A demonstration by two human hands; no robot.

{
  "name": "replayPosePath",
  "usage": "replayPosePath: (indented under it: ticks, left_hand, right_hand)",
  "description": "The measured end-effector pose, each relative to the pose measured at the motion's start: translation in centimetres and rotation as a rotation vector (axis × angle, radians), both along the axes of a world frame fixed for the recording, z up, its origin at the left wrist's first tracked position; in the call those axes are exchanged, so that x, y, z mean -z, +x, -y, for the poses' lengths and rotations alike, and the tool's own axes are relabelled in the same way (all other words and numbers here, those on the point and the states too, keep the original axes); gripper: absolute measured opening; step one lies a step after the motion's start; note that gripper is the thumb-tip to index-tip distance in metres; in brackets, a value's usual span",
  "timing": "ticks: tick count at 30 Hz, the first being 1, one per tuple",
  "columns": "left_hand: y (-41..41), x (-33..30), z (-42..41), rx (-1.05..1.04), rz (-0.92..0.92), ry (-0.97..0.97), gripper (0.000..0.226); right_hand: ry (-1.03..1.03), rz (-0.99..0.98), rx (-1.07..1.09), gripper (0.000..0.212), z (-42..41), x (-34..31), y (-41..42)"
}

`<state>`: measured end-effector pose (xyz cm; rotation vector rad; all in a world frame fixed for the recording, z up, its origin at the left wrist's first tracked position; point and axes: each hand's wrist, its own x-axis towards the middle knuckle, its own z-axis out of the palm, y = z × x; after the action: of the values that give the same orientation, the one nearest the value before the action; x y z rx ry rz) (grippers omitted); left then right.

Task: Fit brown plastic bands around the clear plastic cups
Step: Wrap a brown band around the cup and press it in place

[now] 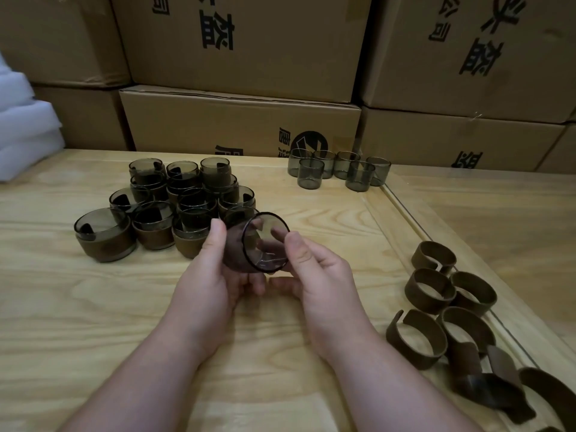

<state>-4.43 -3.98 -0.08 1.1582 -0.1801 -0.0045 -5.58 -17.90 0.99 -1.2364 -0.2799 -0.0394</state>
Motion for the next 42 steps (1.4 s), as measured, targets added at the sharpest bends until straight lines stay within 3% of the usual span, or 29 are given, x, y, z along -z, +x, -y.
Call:
replayPosePath:
  ticks: [3, 7, 14, 16, 18, 20, 25, 29, 32, 36, 39, 42]
  left_hand:
    - [-0.4, -0.3, 0.2, -0.002, 0.006, 0.093, 0.062]
    - [-1.1, -0.6, 0.6, -0.029, 0.090, 0.271, 0.034]
    - [-0.8, -0.3, 0.8, -0.165, 0.174, 0.130, 0.074]
    - [-0.7, -0.2, 0.6, -0.234, 0.172, 0.093, 0.081]
    - [-0.7, -0.1, 0.5, -0.279, 0.167, 0.083, 0.083]
    - [-0.7, -0.1, 0.4, -0.287, 0.172, 0.103, 0.081]
    - [-0.8, 0.1, 0.6, -0.242, 0.175, 0.238, 0.084]
    - [-0.9, 0.2, 0.7, -0.203, 0.187, 0.343, 0.083]
    - [-0.9, 0.3, 0.6, -0.190, 0.187, 0.402, 0.085]
    - [-0.6, 0.8, 0.7, -0.141, 0.193, 0.505, 0.079]
    - [-0.4, 1.1, 0.7, -0.107, 0.193, 0.566, 0.075]
    - [-0.5, 1.1, 0.6, -0.105, 0.192, 0.609, 0.078]
  right_hand:
    - [0.022, -0.074, 0.082, 0.035, 0.0, 0.1, 0.1]
    - [-0.014, -0.140, 0.200, 0.044, -0.3, 1.0, 0.2]
    - [-0.176, -0.038, 0.244, 0.053, -0.6, 1.3, -0.5]
    - [-0.233, -0.017, 0.295, 0.061, -0.7, 1.4, -0.8]
    - [-0.300, 0.030, 0.364, 0.056, -0.7, 1.3, -1.1]
    - [-0.443, 0.093, 0.448, 0.041, -0.6, 1.0, -1.5]
    - [-0.815, 0.139, 0.643, 0.033, 0.5, -0.6, -3.7]
    - [-1.336, -0.047, 0.610, 0.056, 2.2, -3.8, -5.5]
    - [-1.529, -0.191, 0.512, 0.074, 3.8, -5.3, -6.1]
    - [-1.514, -0.291, 0.382, 0.075, 4.3, -5.3, -6.0]
    - [-1.396, -0.148, 0.346, 0.057, 3.5, -4.1, -5.3]
    - [-1.346, 0.040, 0.457, 0.038, 3.1, -3.3, -4.7]
